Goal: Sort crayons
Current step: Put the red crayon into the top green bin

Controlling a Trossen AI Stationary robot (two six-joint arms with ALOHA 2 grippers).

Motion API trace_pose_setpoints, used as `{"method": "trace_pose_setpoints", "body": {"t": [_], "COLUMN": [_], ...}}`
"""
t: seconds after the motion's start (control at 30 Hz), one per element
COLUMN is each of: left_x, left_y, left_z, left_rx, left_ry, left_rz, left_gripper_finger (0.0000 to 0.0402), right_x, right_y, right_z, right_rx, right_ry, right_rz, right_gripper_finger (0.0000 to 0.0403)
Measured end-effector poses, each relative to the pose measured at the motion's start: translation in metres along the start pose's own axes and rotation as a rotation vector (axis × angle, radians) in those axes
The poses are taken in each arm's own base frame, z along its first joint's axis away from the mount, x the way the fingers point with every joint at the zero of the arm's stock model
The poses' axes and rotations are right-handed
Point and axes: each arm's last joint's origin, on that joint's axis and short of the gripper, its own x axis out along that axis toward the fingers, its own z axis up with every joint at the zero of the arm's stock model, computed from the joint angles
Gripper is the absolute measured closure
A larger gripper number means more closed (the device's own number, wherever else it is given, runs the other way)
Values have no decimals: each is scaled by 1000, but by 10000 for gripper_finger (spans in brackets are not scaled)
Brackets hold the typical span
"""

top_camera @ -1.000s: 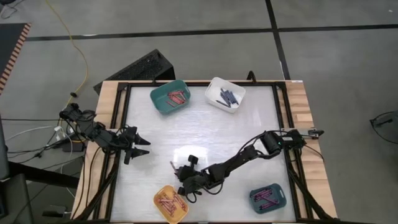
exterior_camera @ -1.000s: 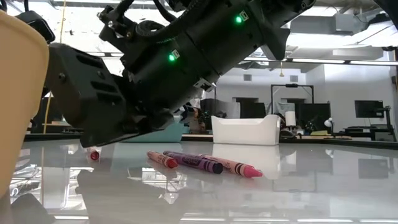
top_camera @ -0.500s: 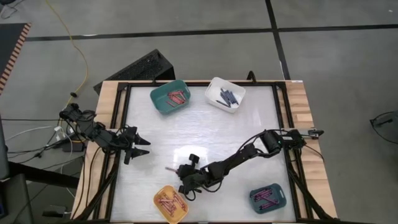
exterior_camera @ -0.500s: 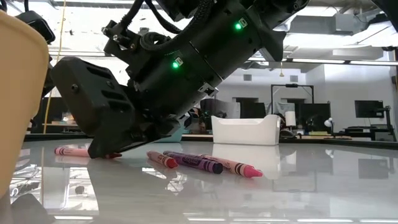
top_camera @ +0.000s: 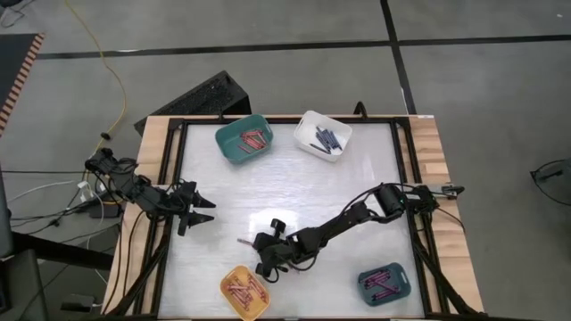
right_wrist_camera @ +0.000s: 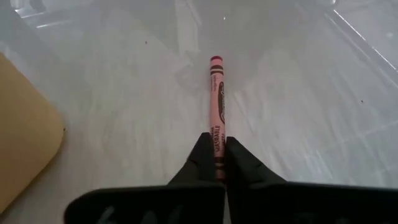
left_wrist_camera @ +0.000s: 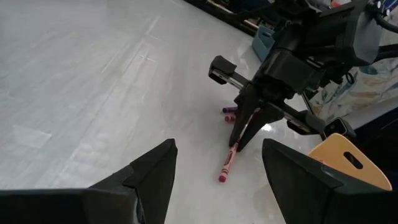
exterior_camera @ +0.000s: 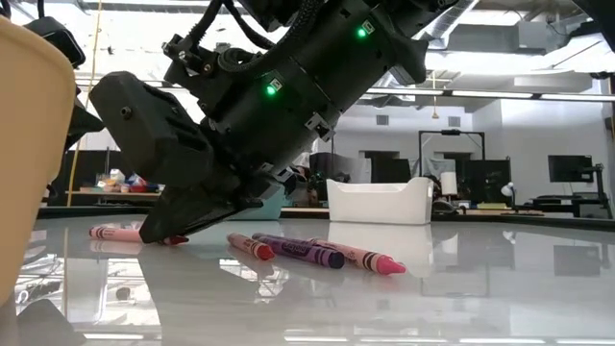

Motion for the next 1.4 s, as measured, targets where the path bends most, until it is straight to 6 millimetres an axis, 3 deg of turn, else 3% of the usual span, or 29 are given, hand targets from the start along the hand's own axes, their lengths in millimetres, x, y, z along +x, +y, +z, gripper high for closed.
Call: {"method": "trace_pose_setpoints", "body": {"t": [1.4], "left_x": [0], "left_y": [0], "left_z": [0], "left_rx": [0], "left_ry": [0], "left_rz": [0], "left_gripper_finger": [174], "right_x": [1], "right_y": [-3], "right_z": [4], "right_rx": [38], "right_ry": [-15], "right_rz": [14], "right_gripper_finger": [399]}}
